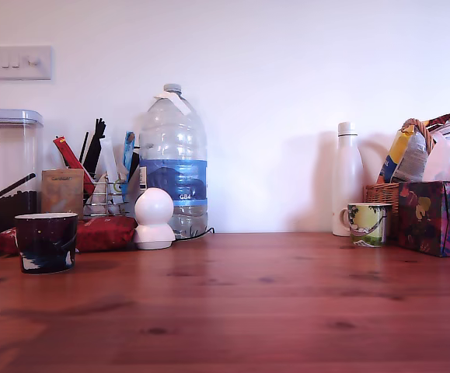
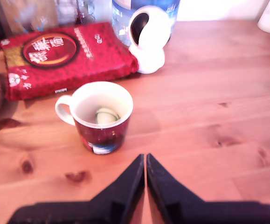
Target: Pick up the coffee capsules from the table one by one and drop them inside the nearest coffee cup
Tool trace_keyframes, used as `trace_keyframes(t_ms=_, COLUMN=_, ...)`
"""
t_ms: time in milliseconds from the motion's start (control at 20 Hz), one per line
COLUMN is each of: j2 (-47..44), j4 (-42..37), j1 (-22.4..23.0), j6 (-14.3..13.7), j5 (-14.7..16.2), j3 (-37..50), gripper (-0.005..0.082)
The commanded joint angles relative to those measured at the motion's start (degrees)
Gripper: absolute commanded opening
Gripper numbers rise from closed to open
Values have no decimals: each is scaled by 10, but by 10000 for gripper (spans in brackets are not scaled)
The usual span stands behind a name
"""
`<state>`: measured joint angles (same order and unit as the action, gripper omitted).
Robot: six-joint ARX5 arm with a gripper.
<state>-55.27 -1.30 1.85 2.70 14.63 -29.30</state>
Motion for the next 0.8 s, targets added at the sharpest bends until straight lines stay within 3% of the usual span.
trace_keyframes(t_ms=0, j2=37, j4=-10, j1=2, j6=3, j5=-1, j3=47, gripper=-21)
trace_keyframes(t_ms=400, j2=221, j4=-15, j1=2, j6=8, j5=-32, j3=181, gripper=-21)
trace_keyframes(t_ms=750, j2=340, j4=42, j1=2, j6=8, j5=-31, j3=199, gripper=-21)
